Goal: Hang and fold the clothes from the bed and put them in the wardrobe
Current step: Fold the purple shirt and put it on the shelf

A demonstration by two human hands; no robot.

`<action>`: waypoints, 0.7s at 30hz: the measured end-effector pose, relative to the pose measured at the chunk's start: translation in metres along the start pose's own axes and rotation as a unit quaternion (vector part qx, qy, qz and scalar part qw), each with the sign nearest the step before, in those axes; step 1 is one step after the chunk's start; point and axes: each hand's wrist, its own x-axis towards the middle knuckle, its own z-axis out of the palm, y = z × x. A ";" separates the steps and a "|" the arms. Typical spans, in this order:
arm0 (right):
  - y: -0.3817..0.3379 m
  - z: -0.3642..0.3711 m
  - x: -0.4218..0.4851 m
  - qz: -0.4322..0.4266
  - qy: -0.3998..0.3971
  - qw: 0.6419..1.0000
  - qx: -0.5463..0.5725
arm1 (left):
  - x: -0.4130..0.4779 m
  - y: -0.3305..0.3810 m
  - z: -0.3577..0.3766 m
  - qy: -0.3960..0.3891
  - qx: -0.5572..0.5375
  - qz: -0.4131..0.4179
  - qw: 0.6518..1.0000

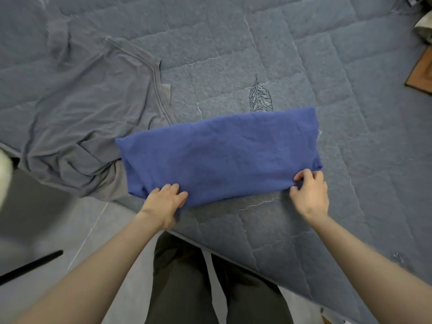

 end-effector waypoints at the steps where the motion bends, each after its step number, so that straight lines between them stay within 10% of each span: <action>1: -0.001 0.003 -0.006 0.035 0.039 0.998 0.047 | 0.001 0.004 -0.004 -0.003 -0.019 -0.001 1.000; 4: -0.017 0.015 -0.024 0.181 0.108 0.948 0.239 | 0.010 0.013 -0.028 0.092 -0.115 -0.016 0.989; 8: -0.053 0.032 -0.043 0.324 -0.030 0.793 0.514 | 0.042 0.013 -0.068 0.235 -0.154 -0.040 0.959; 14: -0.061 0.039 -0.033 0.347 0.010 0.701 0.622 | 0.122 0.032 -0.120 0.213 -0.203 0.030 0.955; 21: -0.047 0.041 -0.021 0.281 -0.098 0.735 0.609 | 0.183 0.083 -0.144 0.185 -0.222 0.006 0.957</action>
